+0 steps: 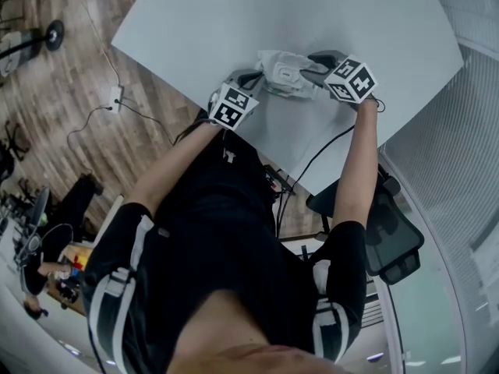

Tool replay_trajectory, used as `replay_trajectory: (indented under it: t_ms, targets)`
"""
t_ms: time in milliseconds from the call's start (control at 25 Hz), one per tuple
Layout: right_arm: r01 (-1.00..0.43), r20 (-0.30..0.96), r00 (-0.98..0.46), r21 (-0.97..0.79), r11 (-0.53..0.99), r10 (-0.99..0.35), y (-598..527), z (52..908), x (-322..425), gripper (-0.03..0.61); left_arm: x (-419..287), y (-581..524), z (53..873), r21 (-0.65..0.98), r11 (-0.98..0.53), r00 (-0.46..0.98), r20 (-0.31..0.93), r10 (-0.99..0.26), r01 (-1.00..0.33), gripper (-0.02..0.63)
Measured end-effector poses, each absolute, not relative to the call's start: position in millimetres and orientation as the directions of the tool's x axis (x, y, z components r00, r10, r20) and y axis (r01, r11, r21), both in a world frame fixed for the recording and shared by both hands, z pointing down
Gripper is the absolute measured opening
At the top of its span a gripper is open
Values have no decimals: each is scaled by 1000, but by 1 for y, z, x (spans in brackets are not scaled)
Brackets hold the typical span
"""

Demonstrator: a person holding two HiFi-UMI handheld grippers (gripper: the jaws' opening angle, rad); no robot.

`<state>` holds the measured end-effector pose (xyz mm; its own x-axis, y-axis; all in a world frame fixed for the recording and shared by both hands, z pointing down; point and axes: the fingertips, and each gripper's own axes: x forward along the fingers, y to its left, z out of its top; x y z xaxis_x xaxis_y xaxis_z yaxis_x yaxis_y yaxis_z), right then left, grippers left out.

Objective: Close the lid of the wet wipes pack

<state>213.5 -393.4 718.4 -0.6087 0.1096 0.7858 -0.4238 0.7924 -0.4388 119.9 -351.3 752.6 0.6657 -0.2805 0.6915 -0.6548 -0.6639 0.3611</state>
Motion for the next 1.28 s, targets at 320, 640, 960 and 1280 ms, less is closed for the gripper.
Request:
replay_trajectory:
  t_ms: [320,640,960,1280]
  targets:
    - [-409,795,-581,-471,782,174,-342,741,200,206,114,-350,762,356,-651,652,701,-289,-671,29]
    - [-545,888,-460,-309,779,31,-347,763,190,138,115,-349,768,355,-639,646,703,-299,-682,29]
    - [-571,971,-220,-50,819,-95,-335,769,187,165,117,-341,764,353,-635,643,702,-306,-687,29]
    - [-568,977,-151,39,822,-151,-327,771,182,161,114,-335,762,350,-630,644,694,-324,-694,29]
